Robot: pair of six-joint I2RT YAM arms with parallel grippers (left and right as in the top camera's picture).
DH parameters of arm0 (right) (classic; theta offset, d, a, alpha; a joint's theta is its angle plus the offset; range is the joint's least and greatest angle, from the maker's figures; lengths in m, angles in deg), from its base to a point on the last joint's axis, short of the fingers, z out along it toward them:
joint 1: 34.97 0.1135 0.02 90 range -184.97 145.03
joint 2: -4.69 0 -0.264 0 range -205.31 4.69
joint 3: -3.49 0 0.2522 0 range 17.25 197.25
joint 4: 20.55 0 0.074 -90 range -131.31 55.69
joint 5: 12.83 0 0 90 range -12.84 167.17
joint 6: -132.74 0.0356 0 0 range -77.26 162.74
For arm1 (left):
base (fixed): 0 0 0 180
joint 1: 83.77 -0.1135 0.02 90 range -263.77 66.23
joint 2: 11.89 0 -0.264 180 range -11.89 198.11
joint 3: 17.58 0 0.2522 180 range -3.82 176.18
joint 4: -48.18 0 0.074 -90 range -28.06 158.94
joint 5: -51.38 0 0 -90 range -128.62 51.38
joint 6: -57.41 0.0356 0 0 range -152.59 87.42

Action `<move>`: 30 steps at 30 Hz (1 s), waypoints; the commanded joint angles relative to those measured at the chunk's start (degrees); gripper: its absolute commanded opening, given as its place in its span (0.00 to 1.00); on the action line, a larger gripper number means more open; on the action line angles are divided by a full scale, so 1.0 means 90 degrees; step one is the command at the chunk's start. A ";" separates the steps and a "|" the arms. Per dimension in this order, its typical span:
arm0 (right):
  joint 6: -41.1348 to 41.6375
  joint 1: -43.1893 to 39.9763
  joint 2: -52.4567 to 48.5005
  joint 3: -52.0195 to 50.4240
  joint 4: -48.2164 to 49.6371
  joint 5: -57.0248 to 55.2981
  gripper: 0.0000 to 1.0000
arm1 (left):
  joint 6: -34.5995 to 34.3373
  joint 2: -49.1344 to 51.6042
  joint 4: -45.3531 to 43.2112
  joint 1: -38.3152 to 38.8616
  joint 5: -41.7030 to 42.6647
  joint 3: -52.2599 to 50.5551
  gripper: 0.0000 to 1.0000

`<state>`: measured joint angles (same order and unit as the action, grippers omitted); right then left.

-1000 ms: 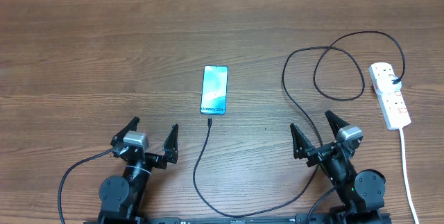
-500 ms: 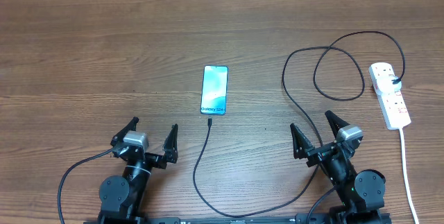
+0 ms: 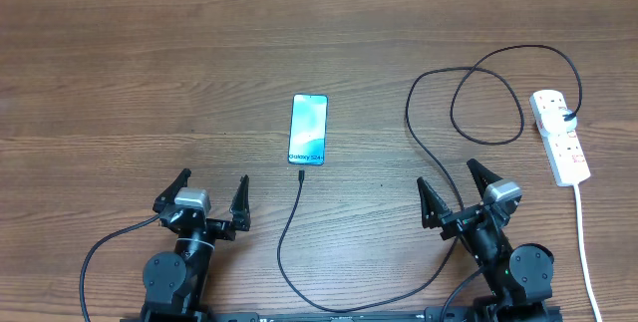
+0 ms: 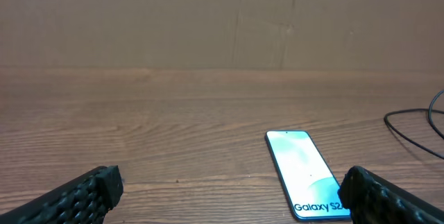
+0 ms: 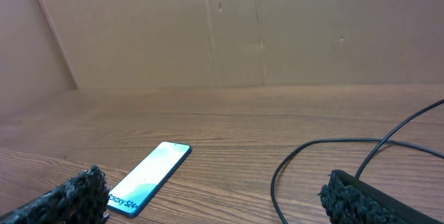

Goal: Plug charger to phone and switch on socket
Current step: 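Move the left gripper forward over the phone's top edge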

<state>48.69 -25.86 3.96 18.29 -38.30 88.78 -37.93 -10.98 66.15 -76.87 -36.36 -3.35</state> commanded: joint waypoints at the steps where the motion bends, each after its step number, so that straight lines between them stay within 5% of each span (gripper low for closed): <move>1: 0.0015 0.0024 0.0066 -0.0068 0.0051 -0.0002 1.00 | 0.0117 -0.0073 -0.0044 0.0029 0.0000 -0.0022 1.00; 6: 0.0015 0.0024 0.0066 -0.0068 0.0049 -0.0002 1.00 | 0.0158 -0.0073 -0.0325 0.0024 -0.0279 -0.0019 1.00; 9: 0.0015 0.0024 0.0066 -0.0068 0.0049 -0.0002 1.00 | 0.0073 -0.0073 -0.0605 0.0019 0.0629 0.0146 0.99; 17: 0.0015 0.0024 0.0066 -0.0068 0.0049 -0.0002 1.00 | -0.0525 0.0593 0.0777 0.0019 0.1015 0.2081 1.00; 24: 0.0017 0.0024 0.0066 -0.0068 0.0051 -0.0002 1.00 | -0.0376 0.3126 0.2662 0.0024 0.1783 0.5260 1.00; 30: 0.0015 0.0024 0.0066 -0.0068 0.0051 -0.0002 1.00 | -0.0384 0.6341 0.5996 0.0066 0.2232 0.8986 1.00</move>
<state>48.72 -25.86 3.96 18.29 -38.24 88.78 -41.40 34.59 112.07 -76.72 -20.25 64.80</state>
